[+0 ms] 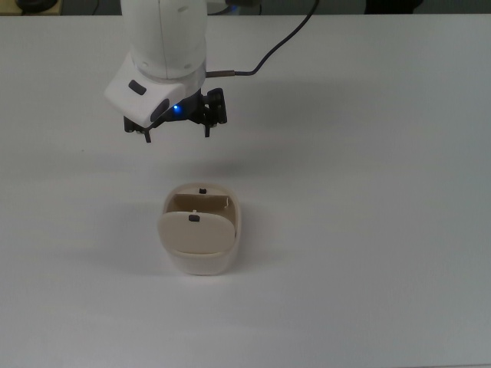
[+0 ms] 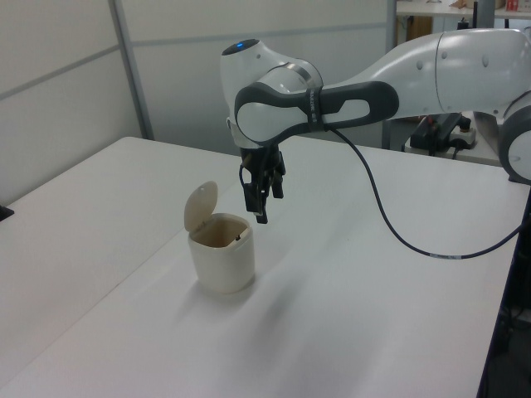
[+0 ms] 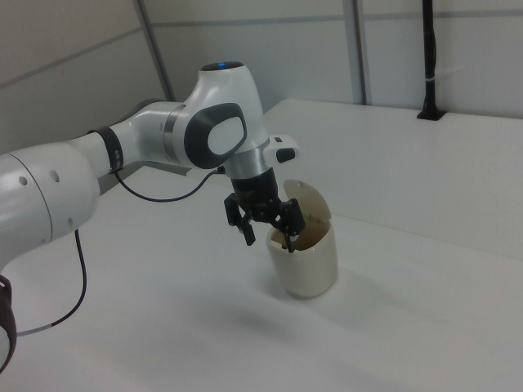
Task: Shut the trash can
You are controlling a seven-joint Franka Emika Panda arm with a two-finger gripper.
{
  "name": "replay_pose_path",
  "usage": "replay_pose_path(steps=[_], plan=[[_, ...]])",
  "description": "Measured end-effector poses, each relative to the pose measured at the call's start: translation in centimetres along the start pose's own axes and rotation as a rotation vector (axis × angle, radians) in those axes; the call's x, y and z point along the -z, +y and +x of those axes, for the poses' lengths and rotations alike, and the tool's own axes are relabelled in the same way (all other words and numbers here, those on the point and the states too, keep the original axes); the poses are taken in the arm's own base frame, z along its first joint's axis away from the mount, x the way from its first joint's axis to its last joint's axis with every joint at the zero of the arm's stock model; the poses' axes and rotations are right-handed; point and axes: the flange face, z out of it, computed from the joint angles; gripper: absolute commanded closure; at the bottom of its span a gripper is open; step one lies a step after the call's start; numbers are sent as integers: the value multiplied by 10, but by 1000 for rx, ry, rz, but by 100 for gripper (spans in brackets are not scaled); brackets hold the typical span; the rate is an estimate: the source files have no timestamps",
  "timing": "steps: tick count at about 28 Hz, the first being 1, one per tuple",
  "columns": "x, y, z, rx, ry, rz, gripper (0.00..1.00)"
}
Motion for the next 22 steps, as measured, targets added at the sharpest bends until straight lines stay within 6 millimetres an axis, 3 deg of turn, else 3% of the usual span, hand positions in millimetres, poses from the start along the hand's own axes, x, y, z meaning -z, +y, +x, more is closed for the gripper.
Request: replay_pose_path(steps=[2, 5, 6, 9, 10, 11, 22], plan=[[0, 0, 0, -2, 0, 4, 1], [0, 0, 0, -11, 4, 31, 19], [0, 0, 0, -12, 4, 34, 41], [0, 1, 0, -14, 5, 36, 75], [0, 1, 0, -14, 4, 36, 92], [0, 1, 0, -14, 4, 35, 100], [0, 1, 0, -8, 2, 17, 100]])
